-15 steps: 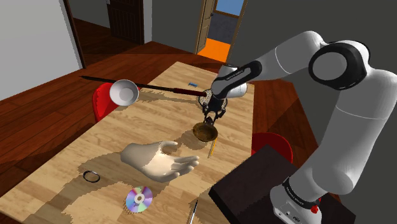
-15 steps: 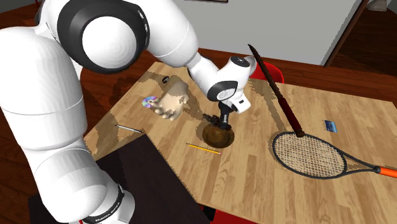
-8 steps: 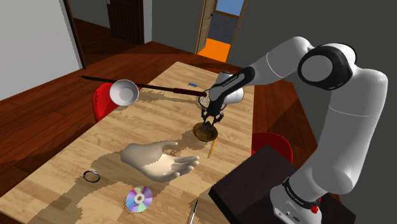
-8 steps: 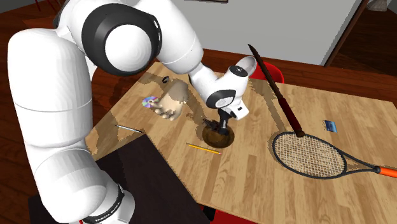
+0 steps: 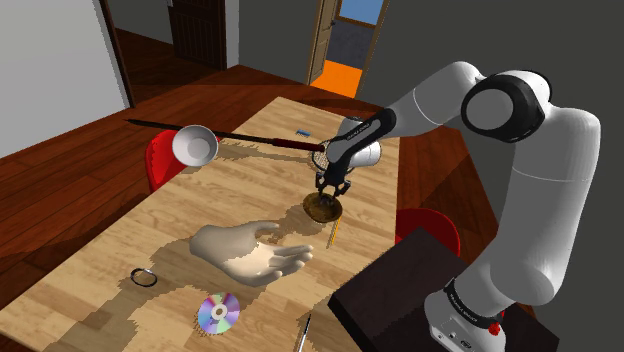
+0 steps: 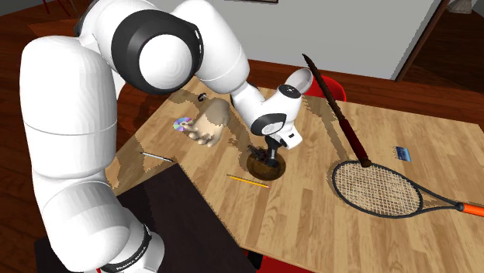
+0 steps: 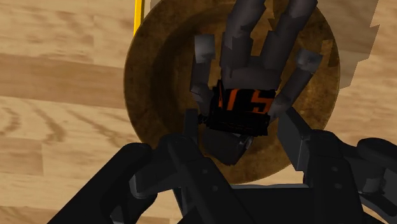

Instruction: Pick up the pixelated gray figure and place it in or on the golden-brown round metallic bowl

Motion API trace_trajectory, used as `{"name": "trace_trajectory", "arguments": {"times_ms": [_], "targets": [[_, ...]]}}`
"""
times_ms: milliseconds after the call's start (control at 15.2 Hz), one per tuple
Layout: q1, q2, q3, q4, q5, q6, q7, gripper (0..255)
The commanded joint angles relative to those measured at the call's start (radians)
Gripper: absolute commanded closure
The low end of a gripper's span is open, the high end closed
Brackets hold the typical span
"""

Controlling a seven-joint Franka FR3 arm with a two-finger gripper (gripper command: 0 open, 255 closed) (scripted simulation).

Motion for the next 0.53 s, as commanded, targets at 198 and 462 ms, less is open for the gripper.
{"name": "trace_trajectory", "arguments": {"times_ms": [198,462], "targets": [[0.0,0.0,0.0,0.0,0.0,0.0,0.0,0],[0.0,0.0,0.0,0.0,0.0,0.0,0.0,0]]}}
